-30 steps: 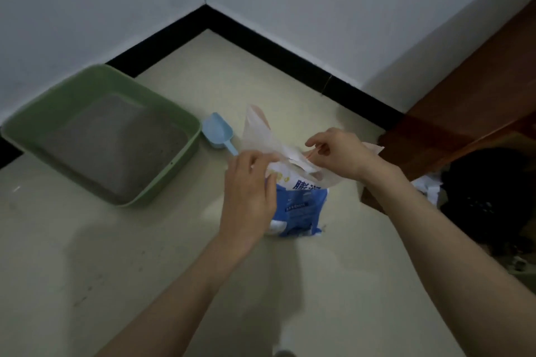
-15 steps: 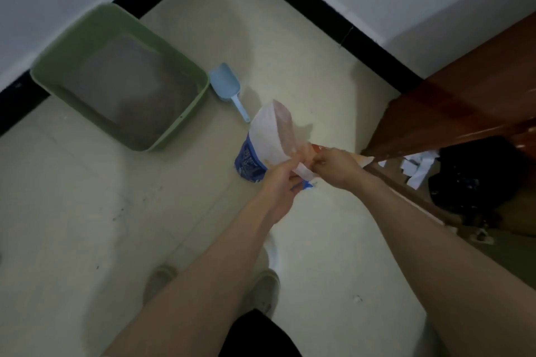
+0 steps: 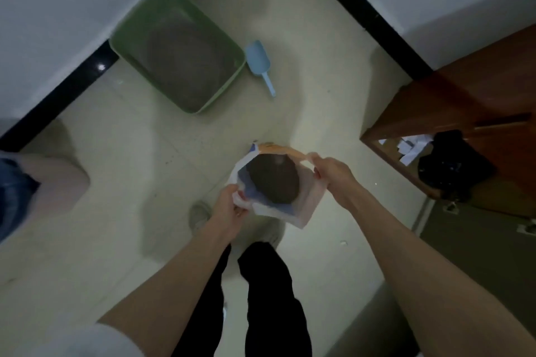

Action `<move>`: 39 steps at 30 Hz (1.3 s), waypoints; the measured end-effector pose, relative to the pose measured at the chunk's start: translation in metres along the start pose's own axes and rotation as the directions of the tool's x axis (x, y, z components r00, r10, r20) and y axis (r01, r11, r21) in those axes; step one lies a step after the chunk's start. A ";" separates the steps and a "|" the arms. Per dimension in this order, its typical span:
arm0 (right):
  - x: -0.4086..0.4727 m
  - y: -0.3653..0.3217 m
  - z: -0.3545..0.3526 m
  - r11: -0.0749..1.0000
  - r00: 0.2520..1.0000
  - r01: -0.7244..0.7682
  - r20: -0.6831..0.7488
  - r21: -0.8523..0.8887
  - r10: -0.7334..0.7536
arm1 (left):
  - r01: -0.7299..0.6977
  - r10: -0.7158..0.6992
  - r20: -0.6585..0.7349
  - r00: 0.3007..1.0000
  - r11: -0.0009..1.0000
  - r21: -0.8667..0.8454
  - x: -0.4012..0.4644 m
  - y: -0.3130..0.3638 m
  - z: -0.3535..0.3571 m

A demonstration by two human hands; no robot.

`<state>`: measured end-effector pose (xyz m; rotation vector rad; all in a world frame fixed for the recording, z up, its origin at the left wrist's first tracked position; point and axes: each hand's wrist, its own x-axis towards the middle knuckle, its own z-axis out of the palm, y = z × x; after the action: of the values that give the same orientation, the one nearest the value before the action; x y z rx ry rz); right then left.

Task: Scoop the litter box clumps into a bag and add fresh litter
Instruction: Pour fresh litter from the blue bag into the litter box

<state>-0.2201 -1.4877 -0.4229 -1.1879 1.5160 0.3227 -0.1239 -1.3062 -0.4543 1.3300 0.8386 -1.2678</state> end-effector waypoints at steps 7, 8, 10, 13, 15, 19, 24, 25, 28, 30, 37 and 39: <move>-0.114 0.004 0.045 0.948 0.992 -0.113 0.087 0.297 0.091 | -0.172 0.179 -0.126 0.976 0.983 0.066 -0.109 0.057 -0.087; -0.129 -0.001 0.052 0.954 0.993 -0.100 0.084 0.282 0.079 | -0.186 0.192 -0.144 0.971 0.981 0.051 -0.127 0.059 -0.102; -0.157 -0.014 0.067 0.976 0.995 -0.049 0.101 0.213 0.028 | -0.204 0.198 -0.182 0.963 0.979 -0.017 -0.164 0.060 -0.135; -0.201 -0.038 0.094 0.992 0.984 0.045 0.167 0.115 -0.064 | -0.252 0.217 -0.235 0.947 0.959 -0.129 -0.211 0.063 -0.176; -0.235 -0.053 0.116 0.990 0.966 0.126 0.222 0.057 -0.136 | -0.284 0.225 -0.270 0.936 0.937 -0.205 -0.238 0.064 -0.189; -0.299 -0.076 0.150 0.953 0.902 0.297 0.347 -0.065 -0.258 | -0.368 0.236 -0.347 0.908 0.845 -0.388 -0.284 0.062 -0.212; -0.373 -0.109 0.181 0.807 0.764 0.555 0.510 -0.205 -0.396 | -0.478 0.289 -0.398 0.870 0.688 -0.546 -0.343 0.041 -0.260; -0.391 -0.117 0.190 0.765 0.726 0.603 0.552 -0.226 -0.409 | -0.496 0.292 -0.411 0.864 0.641 -0.586 -0.354 0.038 -0.269; -0.446 -0.132 0.228 0.647 0.632 0.710 0.655 -0.277 -0.413 | -0.530 0.270 -0.457 0.847 0.494 -0.689 -0.385 0.025 -0.296; -0.468 -0.135 0.246 0.622 0.608 0.731 0.683 -0.282 -0.404 | -0.532 0.247 -0.472 0.846 0.452 -0.716 -0.401 0.019 -0.309; -0.550 -0.086 0.358 0.535 0.579 0.743 0.787 -0.401 -0.214 | -0.616 0.199 -0.583 0.788 0.253 -0.746 -0.462 -0.030 -0.411; -0.573 -0.060 0.399 0.487 0.601 0.735 0.786 -0.472 -0.145 | -0.634 0.153 -0.616 0.772 0.239 -0.736 -0.471 -0.054 -0.445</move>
<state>-0.0170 -0.9357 -0.0422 -1.8593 0.2750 0.9699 -0.1664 -0.7842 -0.0686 0.7139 1.1532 0.1137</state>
